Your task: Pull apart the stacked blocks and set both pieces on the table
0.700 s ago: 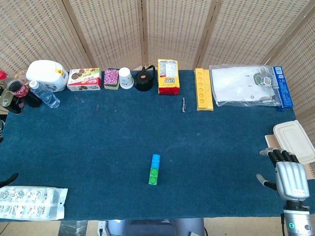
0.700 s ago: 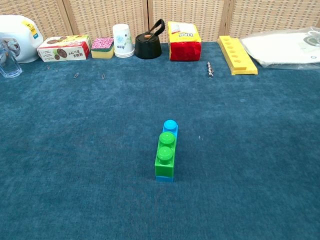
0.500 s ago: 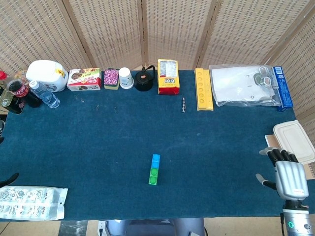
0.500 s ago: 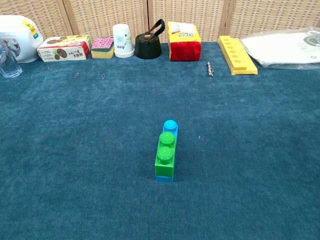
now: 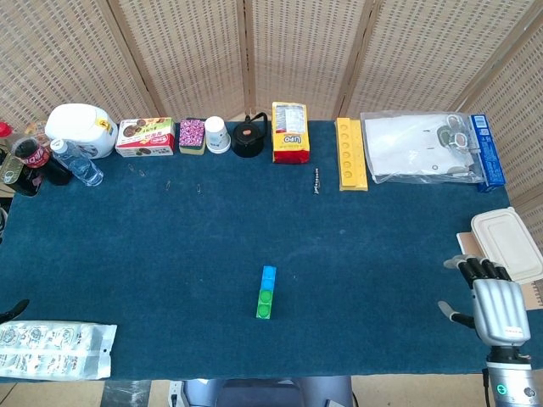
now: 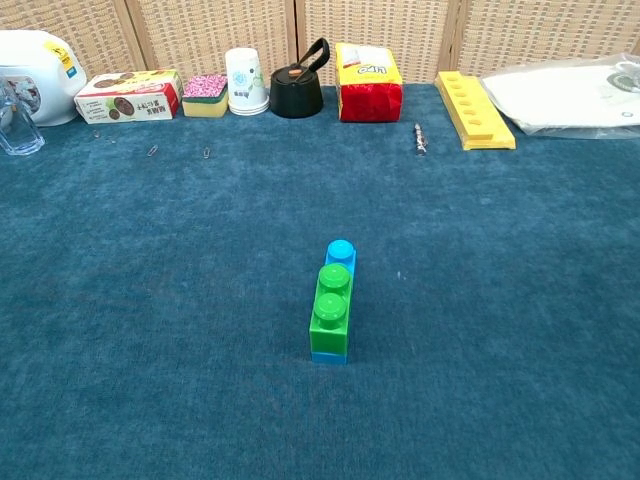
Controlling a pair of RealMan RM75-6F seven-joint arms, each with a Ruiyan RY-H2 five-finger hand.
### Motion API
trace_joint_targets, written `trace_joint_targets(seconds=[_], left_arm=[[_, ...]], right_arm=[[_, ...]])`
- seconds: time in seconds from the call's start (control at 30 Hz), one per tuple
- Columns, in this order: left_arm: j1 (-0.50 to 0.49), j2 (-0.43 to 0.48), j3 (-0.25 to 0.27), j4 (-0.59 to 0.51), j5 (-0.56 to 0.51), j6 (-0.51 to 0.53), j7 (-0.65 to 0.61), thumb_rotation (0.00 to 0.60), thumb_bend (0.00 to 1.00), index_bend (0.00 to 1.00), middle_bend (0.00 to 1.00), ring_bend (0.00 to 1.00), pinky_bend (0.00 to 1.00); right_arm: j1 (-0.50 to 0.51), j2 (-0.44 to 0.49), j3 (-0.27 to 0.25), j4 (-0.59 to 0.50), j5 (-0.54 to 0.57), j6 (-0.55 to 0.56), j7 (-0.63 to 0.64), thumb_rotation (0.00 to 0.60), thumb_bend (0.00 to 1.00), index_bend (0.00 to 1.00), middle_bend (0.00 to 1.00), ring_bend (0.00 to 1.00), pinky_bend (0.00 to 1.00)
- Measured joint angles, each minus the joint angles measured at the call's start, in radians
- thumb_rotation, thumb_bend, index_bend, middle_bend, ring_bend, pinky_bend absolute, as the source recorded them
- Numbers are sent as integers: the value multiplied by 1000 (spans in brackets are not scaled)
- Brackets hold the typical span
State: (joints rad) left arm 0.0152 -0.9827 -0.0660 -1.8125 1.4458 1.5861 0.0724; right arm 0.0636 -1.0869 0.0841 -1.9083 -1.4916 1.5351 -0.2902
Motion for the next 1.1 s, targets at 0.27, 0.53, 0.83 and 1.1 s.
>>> trace_joint_targets(seconds=[0.27,0.53,0.83,1.1], left_arm=[[-2,24,-2,-14,6,-2,-13,600,145,123,149,0,0],[-7,48,-7,-45,3,-5,5,600,144,124,149,0,0],[-22,75,-12,-98,-18,-27,58,600,145,124,149,0,0],[-30,89,-12,-99,-49,-58,46,600,145,123,149,0,0]], right_arm=[[52,15,3,12,-60,-66,155,600,133,356,328,286,308],[232,14,31,74,-231,-193,382,600,142,356,346,309,315],[498,-73,56,174,-406,-390,450,600,144,356,367,318,346],[641,-167,61,245,-473,-487,400,600,134,356,367,321,353]])
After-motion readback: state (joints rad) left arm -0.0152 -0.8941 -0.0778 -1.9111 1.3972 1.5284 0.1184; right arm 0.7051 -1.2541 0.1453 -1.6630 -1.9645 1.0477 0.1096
